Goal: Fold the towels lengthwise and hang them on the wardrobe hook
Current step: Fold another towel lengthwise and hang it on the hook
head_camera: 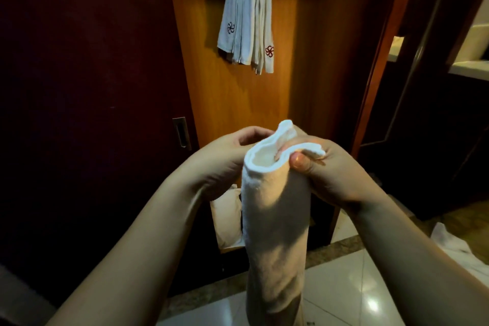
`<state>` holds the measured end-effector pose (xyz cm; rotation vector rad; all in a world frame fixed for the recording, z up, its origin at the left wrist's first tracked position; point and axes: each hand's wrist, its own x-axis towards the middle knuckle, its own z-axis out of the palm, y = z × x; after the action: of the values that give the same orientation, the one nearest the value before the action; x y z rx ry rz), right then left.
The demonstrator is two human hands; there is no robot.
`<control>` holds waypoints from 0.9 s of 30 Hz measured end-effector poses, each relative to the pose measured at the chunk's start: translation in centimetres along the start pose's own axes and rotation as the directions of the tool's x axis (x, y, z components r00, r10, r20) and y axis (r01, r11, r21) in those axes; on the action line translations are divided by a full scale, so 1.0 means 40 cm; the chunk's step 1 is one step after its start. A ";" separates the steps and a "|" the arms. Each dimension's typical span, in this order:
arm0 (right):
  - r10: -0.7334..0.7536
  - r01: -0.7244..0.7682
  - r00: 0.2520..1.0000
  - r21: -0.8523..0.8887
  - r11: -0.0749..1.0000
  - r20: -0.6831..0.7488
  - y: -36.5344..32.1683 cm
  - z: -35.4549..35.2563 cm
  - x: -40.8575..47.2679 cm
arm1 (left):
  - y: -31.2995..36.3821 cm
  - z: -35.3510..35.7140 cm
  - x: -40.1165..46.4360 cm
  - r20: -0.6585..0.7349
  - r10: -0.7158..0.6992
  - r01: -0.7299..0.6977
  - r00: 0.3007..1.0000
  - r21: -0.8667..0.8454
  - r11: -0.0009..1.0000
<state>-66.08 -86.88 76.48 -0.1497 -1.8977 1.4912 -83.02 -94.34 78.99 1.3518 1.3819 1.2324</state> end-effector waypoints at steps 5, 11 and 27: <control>-0.103 0.060 0.965 -0.182 0.982 -0.240 0.003 0.006 0.015 | -0.025 0.011 -0.026 -0.196 0.055 -0.097 0.979 -0.210 0.973; -0.105 0.049 0.966 -0.234 0.971 -0.234 -0.015 0.008 0.017 | -0.030 0.033 -0.049 -0.212 0.246 -0.269 0.946 -0.089 0.959; -0.035 0.033 0.999 -0.434 0.900 0.004 -0.060 -0.059 0.025 | 0.002 0.016 -0.039 -0.281 0.249 -0.252 0.927 0.024 0.967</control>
<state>-64.65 -85.28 79.27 -0.3205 -2.1937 1.0203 -82.26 -95.82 78.82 1.4172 1.4200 1.6554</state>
